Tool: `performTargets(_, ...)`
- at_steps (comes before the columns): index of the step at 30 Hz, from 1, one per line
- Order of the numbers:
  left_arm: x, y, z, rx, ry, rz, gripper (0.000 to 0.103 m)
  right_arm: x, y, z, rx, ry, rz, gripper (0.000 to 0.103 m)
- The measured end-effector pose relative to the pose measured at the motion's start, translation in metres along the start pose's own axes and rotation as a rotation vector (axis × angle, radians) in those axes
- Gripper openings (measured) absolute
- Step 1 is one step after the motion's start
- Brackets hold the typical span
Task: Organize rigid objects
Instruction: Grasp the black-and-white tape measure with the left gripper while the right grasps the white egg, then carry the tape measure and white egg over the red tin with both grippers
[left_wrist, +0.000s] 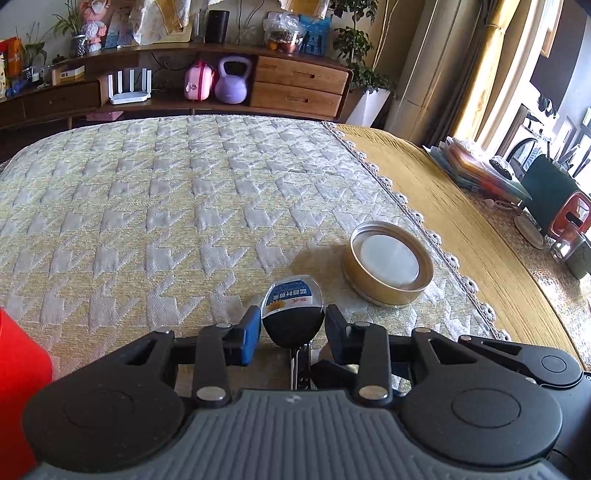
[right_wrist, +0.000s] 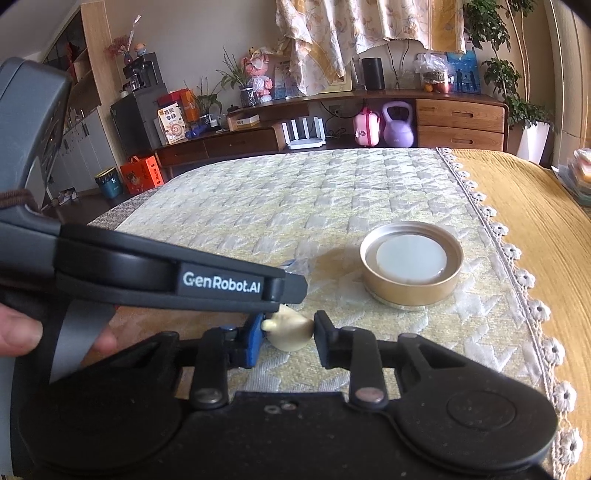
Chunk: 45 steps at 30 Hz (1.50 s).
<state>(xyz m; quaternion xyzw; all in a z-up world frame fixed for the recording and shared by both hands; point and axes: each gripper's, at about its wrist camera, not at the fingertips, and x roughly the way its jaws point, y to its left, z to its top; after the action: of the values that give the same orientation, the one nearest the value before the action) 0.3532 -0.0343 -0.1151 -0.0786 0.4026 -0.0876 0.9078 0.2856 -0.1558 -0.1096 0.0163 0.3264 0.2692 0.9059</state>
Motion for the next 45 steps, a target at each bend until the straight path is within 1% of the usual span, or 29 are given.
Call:
performTargets(2, -0.005, 0.001, -0.001, -0.009, -0.007, 0.006, 0.036, -0.005, 0.000, -0.001, 0.000, 0.000, -0.007, 0.028)
performTargets(8, -0.022, 0.003, -0.005, -0.022, 0.009, 0.011, 0.036, -0.024, -0.002, -0.006, 0.030, 0.011, -0.019, 0.028)
performTargets(17, -0.065, 0.007, -0.020, -0.039, -0.002, 0.008, 0.036, -0.061, 0.009, -0.016, 0.023, 0.004, -0.030, 0.029)
performTargets(22, -0.093, 0.008, -0.032, -0.057, -0.009, -0.004, 0.036, -0.082, 0.023, -0.020, 0.005, 0.000, -0.029, 0.029)
performTargets(31, -0.142, 0.020, -0.052, -0.080, -0.041, 0.004, 0.036, -0.115, 0.051, -0.021, -0.041, -0.010, -0.031, 0.029)
performTargets(40, -0.191, 0.044, -0.069, -0.102, -0.087, 0.024, 0.036, -0.135, 0.090, -0.016, -0.105, -0.031, -0.011, 0.029)
performTargets(45, -0.215, 0.066, -0.076, -0.128, -0.112, 0.040, 0.036, -0.138, 0.115, -0.013, -0.139, -0.038, 0.006, 0.029)
